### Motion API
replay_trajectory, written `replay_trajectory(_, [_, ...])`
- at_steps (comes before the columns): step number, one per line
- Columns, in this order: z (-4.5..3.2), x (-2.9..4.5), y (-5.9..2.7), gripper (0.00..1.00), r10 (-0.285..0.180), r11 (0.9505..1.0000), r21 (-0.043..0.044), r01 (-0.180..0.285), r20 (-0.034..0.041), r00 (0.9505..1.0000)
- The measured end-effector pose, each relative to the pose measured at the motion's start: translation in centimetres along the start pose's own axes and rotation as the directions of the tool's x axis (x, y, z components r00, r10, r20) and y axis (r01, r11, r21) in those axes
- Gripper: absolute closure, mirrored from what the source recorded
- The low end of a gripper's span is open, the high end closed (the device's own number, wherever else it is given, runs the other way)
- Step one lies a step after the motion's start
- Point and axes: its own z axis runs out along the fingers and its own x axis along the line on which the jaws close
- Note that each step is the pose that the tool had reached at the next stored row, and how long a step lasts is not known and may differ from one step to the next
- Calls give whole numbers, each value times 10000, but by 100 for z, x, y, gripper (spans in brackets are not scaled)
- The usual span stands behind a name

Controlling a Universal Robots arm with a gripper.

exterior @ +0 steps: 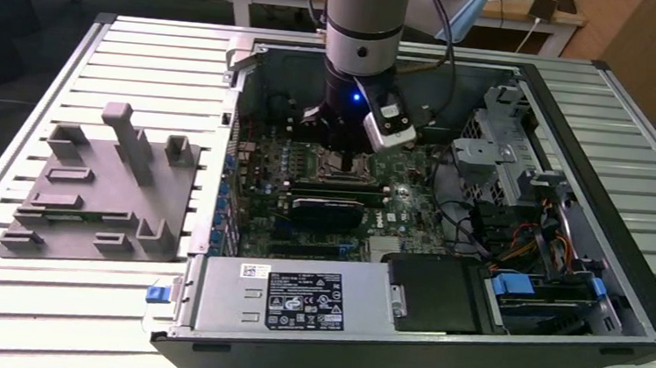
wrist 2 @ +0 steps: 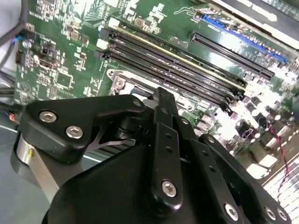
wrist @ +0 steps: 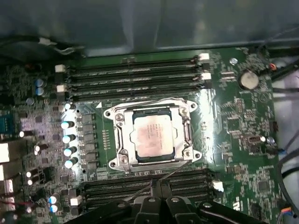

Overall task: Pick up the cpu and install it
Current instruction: 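Install the second cpu locking lever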

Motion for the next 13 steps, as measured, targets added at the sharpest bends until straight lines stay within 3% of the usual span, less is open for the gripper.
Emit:
replay_trajectory(5, [45, 55, -7, 89, -341, 9994, -67, 341, -8, 9994])
replay_trajectory(13, [77, 166, -23, 89, -393, 9992, -87, 393, -10, 9992])
